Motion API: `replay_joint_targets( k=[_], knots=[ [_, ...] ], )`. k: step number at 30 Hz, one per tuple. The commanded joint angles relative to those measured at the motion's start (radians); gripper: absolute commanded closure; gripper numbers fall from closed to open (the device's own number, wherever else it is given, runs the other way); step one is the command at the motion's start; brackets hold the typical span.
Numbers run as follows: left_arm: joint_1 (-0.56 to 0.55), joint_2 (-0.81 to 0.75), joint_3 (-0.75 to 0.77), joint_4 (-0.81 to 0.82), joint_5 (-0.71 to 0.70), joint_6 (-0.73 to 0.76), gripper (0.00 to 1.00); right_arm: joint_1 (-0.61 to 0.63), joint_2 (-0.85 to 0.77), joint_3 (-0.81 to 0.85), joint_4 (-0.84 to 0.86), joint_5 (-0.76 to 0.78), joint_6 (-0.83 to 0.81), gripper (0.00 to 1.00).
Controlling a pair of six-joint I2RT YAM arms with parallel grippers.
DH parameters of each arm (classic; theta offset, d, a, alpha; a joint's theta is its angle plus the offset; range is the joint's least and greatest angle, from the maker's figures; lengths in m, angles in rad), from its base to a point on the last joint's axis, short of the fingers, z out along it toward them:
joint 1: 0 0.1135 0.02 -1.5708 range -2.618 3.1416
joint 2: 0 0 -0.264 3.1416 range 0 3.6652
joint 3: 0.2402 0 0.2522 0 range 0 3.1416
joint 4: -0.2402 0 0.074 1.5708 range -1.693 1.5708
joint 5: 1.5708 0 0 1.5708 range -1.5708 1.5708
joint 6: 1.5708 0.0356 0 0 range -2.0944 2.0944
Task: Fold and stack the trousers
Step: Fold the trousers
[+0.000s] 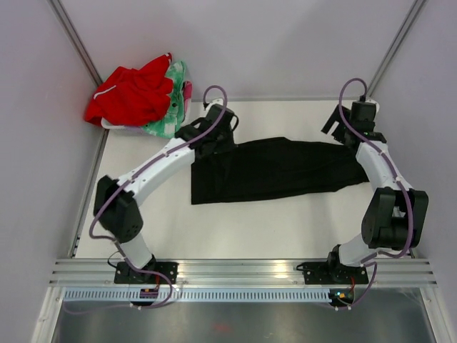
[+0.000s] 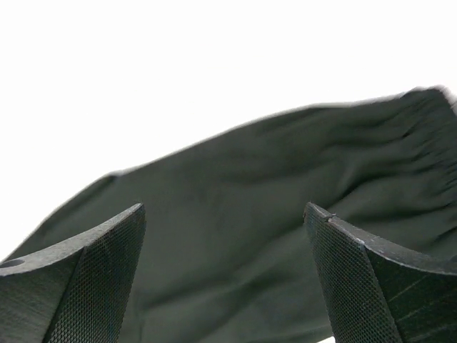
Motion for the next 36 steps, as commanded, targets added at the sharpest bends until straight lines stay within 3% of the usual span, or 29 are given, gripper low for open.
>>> replay_joint_targets(
  k=[1, 6, 16, 18, 19, 22, 28, 30, 32, 36],
  knots=[
    [-0.034, 0.162, 0.141, 0.006, -0.063, -0.152, 0.98, -0.030, 0.036, 0.116, -0.030, 0.004, -0.014, 0.02],
    [-0.086, 0.348, 0.355, -0.028, -0.020, -0.126, 0.98, -0.037, 0.036, 0.123, -0.019, -0.037, -0.030, 0.02],
    [-0.118, 0.440, 0.356, 0.030, 0.112, -0.126, 0.98, -0.055, 0.050, 0.071, -0.018, -0.071, -0.046, 0.02],
    [-0.117, 0.442, 0.366, 0.032, 0.139, -0.097, 0.92, -0.055, 0.053, 0.065, -0.016, -0.114, -0.052, 0.02],
    [-0.117, 0.437, 0.379, 0.024, 0.153, -0.077, 0.64, -0.054, 0.051, 0.064, -0.016, -0.118, -0.055, 0.02],
    [-0.117, 0.390, 0.387, -0.022, 0.153, -0.022, 0.01, -0.055, 0.044, 0.054, -0.005, -0.176, -0.057, 0.02],
    [-0.095, 0.222, 0.378, -0.085, 0.055, 0.115, 0.00, -0.051, 0.011, 0.050, 0.032, -0.336, -0.063, 0.02],
    [-0.039, 0.158, 0.338, -0.083, 0.075, 0.120, 0.00, -0.032, -0.001, 0.051, 0.029, -0.386, -0.095, 0.02],
    [0.033, 0.091, 0.207, -0.056, 0.104, 0.106, 0.00, 0.009, -0.010, 0.054, 0.018, -0.393, -0.119, 0.03],
    [0.116, 0.015, -0.084, 0.041, 0.266, 0.142, 0.07, 0.208, 0.007, 0.036, 0.031, -0.410, -0.181, 0.05]
  ],
)
